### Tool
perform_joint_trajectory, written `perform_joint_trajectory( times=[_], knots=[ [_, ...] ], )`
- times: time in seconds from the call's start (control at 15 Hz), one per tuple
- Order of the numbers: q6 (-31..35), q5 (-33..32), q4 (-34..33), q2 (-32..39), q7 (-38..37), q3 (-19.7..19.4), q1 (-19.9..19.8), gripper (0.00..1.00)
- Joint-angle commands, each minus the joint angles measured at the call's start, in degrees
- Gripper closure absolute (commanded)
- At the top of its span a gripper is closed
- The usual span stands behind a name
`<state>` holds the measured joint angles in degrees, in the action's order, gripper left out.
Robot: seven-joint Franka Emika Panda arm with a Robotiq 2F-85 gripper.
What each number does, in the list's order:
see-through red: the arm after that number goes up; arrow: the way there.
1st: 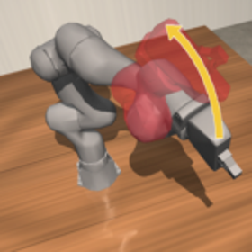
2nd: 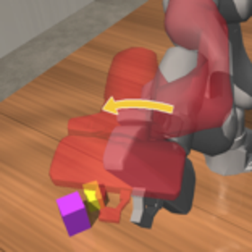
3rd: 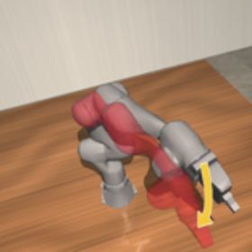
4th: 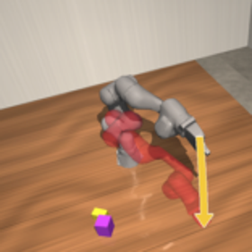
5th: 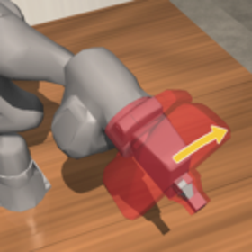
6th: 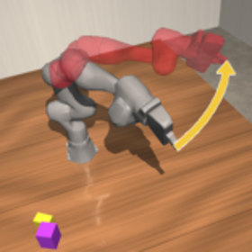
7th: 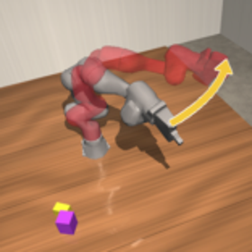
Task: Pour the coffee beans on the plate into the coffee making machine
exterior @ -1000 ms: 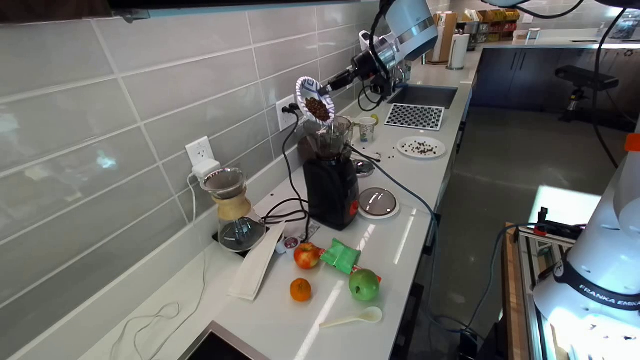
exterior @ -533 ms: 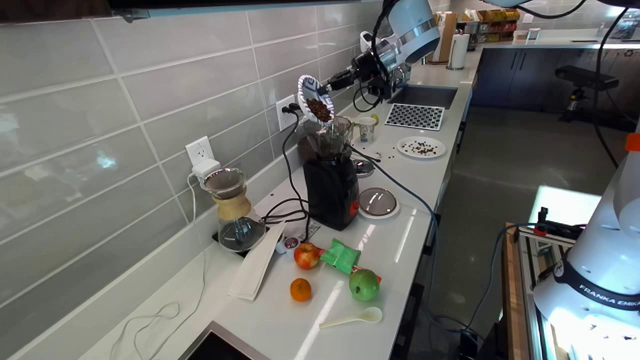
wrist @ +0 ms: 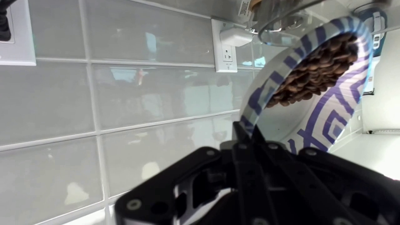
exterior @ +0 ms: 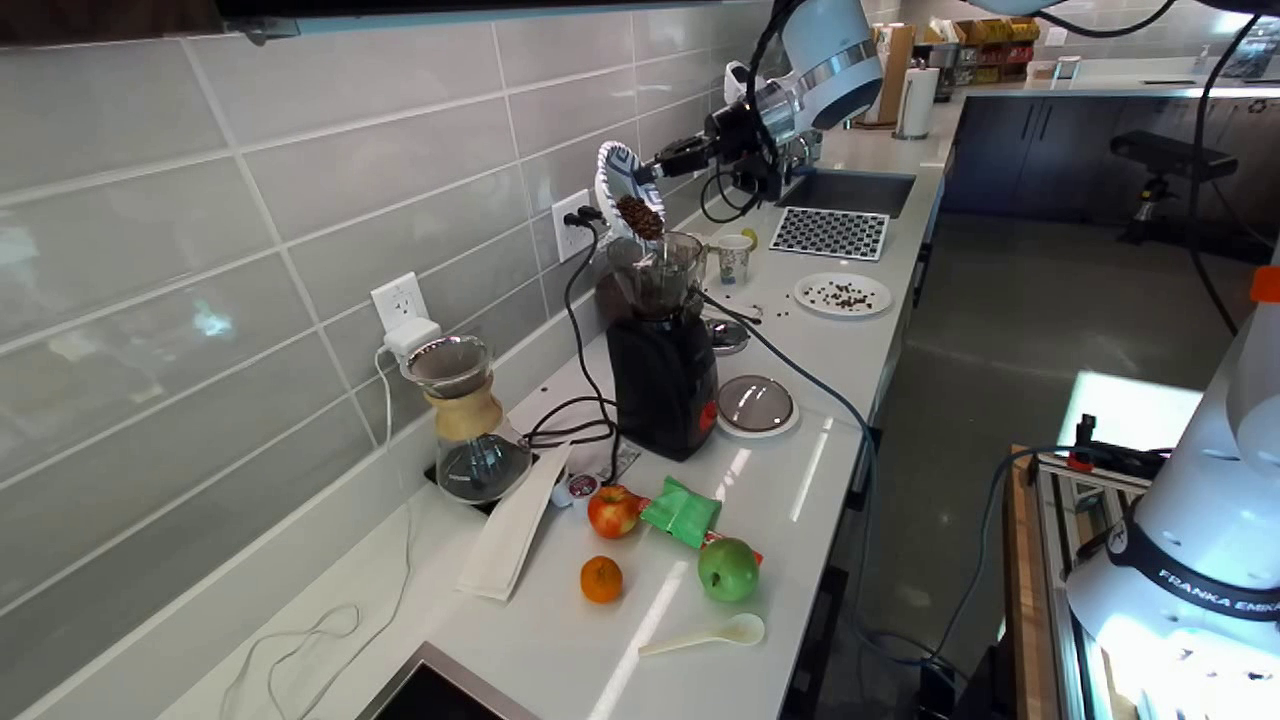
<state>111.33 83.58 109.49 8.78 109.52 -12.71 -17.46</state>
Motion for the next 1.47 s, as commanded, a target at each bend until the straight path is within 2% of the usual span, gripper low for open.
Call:
perform_joint_trajectory(
  times=[0.0,0.93,1.4],
  knots=[
    [-1.91,2.74,0.87,0.26,2.65,-0.78,0.01,0.99],
    [-2.53,4.79,1.07,0.63,5.56,-0.94,0.06,0.99],
    [-5.21,6.61,1.40,0.65,8.84,-1.14,-0.08,0.99]
  ],
)
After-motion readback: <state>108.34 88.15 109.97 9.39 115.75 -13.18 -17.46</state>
